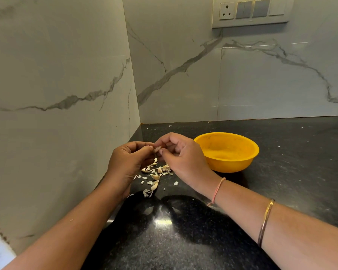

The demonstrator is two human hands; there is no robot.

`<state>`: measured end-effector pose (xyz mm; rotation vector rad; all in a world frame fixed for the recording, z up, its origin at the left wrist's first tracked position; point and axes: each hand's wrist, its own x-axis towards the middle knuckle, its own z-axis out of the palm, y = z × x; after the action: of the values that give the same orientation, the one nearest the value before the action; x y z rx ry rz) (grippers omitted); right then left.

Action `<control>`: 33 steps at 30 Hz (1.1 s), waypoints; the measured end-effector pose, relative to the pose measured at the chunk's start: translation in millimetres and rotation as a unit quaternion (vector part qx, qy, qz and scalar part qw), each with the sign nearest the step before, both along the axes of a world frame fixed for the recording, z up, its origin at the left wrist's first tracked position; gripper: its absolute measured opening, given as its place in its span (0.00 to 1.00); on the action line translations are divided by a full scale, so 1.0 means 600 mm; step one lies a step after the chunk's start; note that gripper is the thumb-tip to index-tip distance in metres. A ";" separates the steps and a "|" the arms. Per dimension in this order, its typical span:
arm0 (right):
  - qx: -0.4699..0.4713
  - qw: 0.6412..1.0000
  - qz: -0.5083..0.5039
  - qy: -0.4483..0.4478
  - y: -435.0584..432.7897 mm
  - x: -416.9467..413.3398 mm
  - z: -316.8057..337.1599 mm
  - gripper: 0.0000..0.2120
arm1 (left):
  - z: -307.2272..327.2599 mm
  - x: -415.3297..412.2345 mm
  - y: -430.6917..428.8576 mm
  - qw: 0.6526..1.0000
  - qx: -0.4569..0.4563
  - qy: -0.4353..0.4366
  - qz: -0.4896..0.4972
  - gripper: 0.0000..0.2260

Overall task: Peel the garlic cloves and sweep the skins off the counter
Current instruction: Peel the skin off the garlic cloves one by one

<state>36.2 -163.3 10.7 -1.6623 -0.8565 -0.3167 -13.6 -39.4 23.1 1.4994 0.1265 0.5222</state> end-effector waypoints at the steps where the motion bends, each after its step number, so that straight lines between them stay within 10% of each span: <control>1: 0.008 1.000 0.003 0.012 0.000 0.000 0.000 0.08 | 0.000 0.000 0.000 1.000 -0.003 -0.003 -0.002 0.06; 12: 0.069 0.994 0.020 0.081 -0.002 0.002 0.006 0.07 | -0.003 0.005 0.006 0.995 0.074 0.000 0.068 0.05; 33: -0.066 0.991 -0.086 -0.075 -0.007 -0.001 0.006 0.07 | -0.012 -0.002 0.007 0.941 0.327 -0.030 0.083 0.08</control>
<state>35.7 -167.4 14.5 -1.8592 -0.8614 -0.5193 -15.1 -34.9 15.9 2.1310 0.0288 0.7945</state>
